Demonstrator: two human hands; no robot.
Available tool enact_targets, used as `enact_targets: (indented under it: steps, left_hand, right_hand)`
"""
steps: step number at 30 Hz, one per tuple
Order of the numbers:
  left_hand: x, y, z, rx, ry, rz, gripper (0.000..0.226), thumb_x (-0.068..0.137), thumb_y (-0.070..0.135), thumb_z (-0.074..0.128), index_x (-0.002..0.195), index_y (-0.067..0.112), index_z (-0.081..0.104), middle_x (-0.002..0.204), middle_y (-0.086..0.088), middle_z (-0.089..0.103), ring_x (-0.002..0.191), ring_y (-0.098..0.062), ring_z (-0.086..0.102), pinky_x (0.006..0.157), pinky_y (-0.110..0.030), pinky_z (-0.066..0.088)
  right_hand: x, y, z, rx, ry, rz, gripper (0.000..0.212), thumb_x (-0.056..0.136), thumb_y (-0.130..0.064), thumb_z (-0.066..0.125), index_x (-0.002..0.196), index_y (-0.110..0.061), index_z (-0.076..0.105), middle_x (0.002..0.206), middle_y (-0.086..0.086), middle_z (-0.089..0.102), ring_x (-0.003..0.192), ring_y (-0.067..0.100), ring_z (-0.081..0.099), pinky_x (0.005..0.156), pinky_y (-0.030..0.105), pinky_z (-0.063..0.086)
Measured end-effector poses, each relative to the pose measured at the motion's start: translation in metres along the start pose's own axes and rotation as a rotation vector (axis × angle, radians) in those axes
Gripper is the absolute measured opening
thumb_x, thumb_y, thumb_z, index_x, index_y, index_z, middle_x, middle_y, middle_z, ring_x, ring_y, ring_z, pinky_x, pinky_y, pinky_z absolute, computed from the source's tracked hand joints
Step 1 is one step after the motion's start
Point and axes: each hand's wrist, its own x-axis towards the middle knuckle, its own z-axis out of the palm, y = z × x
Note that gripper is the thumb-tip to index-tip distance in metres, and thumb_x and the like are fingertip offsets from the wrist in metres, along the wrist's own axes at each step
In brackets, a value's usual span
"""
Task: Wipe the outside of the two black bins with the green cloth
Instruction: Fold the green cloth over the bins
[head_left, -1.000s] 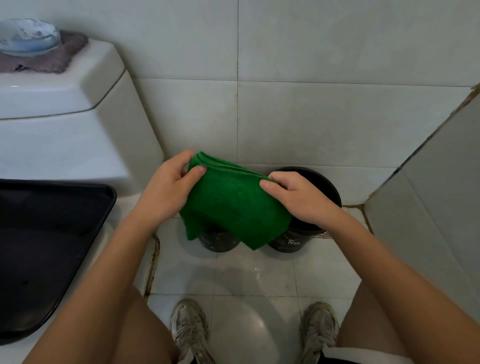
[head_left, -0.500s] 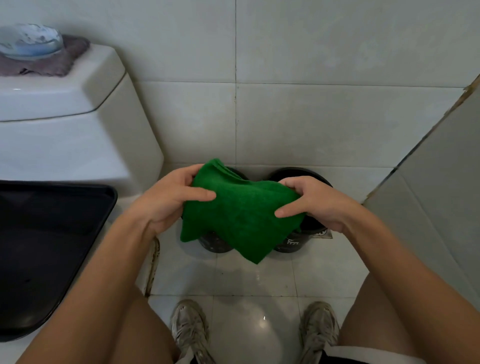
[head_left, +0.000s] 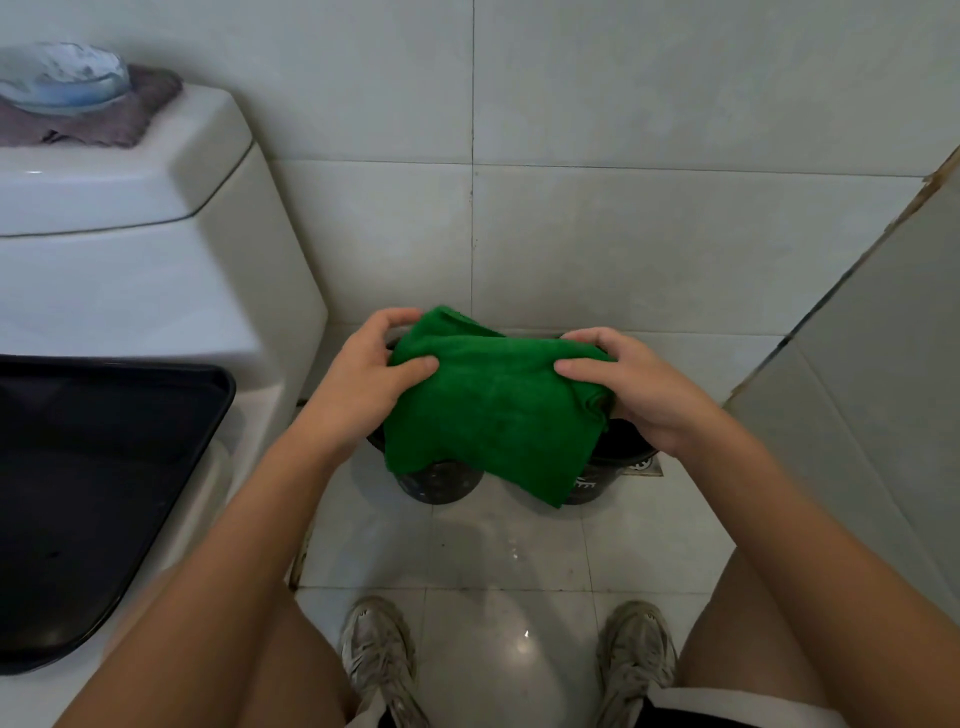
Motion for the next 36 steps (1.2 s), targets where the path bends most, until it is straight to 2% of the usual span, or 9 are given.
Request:
enact_targets:
  steps: [3,8,14,17,22,25,29,32,36]
  left_hand:
    - [-0.001,0.001,0.001,-0.126,0.078,-0.021,0.052,0.093,0.003,0.060,0.136,0.028,0.047,0.105,-0.010,0.068,0.084,-0.021,0.072,0.072,-0.030,0.059]
    - [-0.004,0.003,0.004,-0.284,0.162,0.017,0.024,0.093,-0.001,0.057,0.098,0.019,0.068,0.080,0.001,0.071,0.067,-0.007,0.068,0.058,-0.018,0.053]
    - [-0.003,0.003,0.001,-0.138,0.108,0.032,0.035,0.095,0.001,0.052,0.084,0.028,0.072,0.085,0.002,0.070,0.076,-0.009,0.064,0.067,-0.023,0.050]
    - [-0.006,0.007,-0.002,0.074,-0.051,0.063,0.035,0.090,-0.002,0.060,0.112,0.024,0.064,0.108,0.001,0.065,0.093,-0.010,0.063,0.082,-0.025,0.053]
    - [-0.004,-0.005,0.002,0.747,-0.119,0.186,0.077,0.083,-0.003,0.065,0.150,0.016,0.032,0.146,-0.010,0.041,0.133,-0.027,0.040,0.107,-0.026,0.031]
    - [-0.002,-0.011,0.003,0.878,-0.044,0.276,0.068,0.084,0.004,0.068,0.146,0.018,0.042,0.138,-0.013,0.053,0.126,-0.034,0.049,0.104,-0.042,0.041]
    - [0.001,-0.010,-0.004,0.893,0.106,0.355,0.039,0.084,0.017,0.071,0.123,0.021,0.066,0.108,-0.008,0.071,0.102,-0.033,0.063,0.084,-0.046,0.050]
    - [0.003,-0.011,-0.005,0.839,0.146,0.379,0.022,0.084,0.021,0.073,0.107,0.020,0.073,0.096,-0.002,0.057,0.089,-0.024,0.057,0.078,-0.040,0.047]
    - [0.002,-0.002,-0.009,0.433,-0.122,0.203,0.026,0.071,0.032,0.079,0.085,0.012,0.069,0.113,0.001,0.059,0.104,-0.012,0.057,0.091,-0.033,0.048]
  right_hand:
    - [-0.007,-0.003,0.001,0.231,-0.027,0.068,0.072,0.069,-0.017,0.074,0.136,-0.016,0.050,0.109,0.003,0.068,0.082,0.014,0.070,0.065,0.030,0.057]
    - [-0.010,0.003,0.003,0.377,-0.015,-0.023,0.107,0.068,0.007,0.069,0.155,-0.026,0.017,0.114,0.006,0.069,0.096,0.020,0.072,0.073,0.030,0.059]
    - [-0.006,0.009,0.011,-0.095,0.167,-0.413,0.053,0.093,0.008,0.053,0.116,-0.038,0.066,0.111,-0.003,0.071,0.109,0.013,0.064,0.092,0.029,0.051]
    - [-0.003,0.010,0.014,-0.416,0.214,-0.522,0.037,0.096,-0.005,0.055,0.116,-0.034,0.066,0.111,-0.003,0.062,0.104,0.002,0.055,0.089,0.013,0.040]
    - [-0.001,0.010,0.017,-0.682,0.116,-0.382,0.069,0.081,-0.013,0.077,0.142,-0.024,0.047,0.116,-0.001,0.039,0.106,0.009,0.040,0.077,-0.004,0.032]
    - [0.002,0.010,0.019,-0.850,0.182,-0.379,0.063,0.083,-0.018,0.076,0.140,-0.024,0.050,0.110,-0.003,0.033,0.102,0.012,0.040,0.084,0.013,0.033]
    - [0.007,0.009,0.012,-0.892,0.225,-0.397,0.030,0.085,-0.028,0.074,0.114,-0.020,0.068,0.098,-0.003,0.037,0.091,0.016,0.044,0.076,0.027,0.035]
    - [0.010,0.010,0.006,-0.870,0.223,-0.486,0.019,0.081,-0.027,0.078,0.095,-0.017,0.070,0.115,-0.001,0.041,0.101,0.014,0.046,0.087,0.031,0.040]
    - [0.012,0.004,-0.001,-0.645,0.154,-0.396,0.022,0.077,-0.022,0.081,0.076,-0.029,0.060,0.120,-0.003,0.051,0.110,0.010,0.049,0.092,0.025,0.039]
